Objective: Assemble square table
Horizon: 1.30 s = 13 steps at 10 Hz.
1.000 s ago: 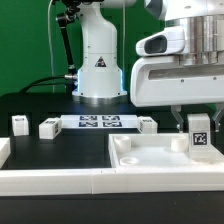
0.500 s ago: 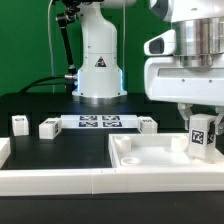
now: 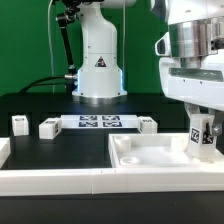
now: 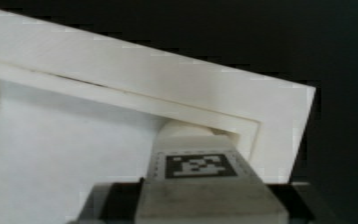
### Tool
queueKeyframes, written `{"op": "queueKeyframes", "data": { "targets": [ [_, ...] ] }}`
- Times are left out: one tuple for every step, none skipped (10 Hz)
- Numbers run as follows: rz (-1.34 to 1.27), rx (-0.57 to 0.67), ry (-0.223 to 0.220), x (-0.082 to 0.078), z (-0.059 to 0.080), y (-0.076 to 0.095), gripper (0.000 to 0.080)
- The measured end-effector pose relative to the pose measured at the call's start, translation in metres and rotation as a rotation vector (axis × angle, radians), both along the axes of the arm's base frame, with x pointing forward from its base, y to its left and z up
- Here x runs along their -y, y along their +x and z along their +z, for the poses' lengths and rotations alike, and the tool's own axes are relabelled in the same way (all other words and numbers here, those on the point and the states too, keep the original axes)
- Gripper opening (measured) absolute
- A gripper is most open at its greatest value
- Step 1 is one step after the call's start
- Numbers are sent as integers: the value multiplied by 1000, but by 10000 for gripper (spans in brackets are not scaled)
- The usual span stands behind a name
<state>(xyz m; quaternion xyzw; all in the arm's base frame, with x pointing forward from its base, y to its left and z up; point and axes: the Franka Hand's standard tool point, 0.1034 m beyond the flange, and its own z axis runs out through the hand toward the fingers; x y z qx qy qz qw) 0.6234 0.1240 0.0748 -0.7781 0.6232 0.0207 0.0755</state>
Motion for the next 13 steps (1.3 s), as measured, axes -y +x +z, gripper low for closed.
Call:
{"op": "queueKeyframes", "data": {
  "targets": [
    [17,2,-1,-1,0,0,293],
    [75,8,-6,0,0,0,293],
    [165,9,-12,2,1,0,460],
    [310,9,-30,4,3,0,460],
    [472,17,-44,6,5,2,615],
    [568,22,-44,7,6,3,640],
    [613,29,-45,9,6,3,647],
    [700,41,-50,10,6,3,647],
    [778,52,-52,11,6,3,649],
    [840,60,-54,11,6,3,649],
    [922,69,-62,11,6,3,649],
    [1055,73,-95,12,7,4,649],
    [1165,86,-111,13,7,5,649]
  ]
}}
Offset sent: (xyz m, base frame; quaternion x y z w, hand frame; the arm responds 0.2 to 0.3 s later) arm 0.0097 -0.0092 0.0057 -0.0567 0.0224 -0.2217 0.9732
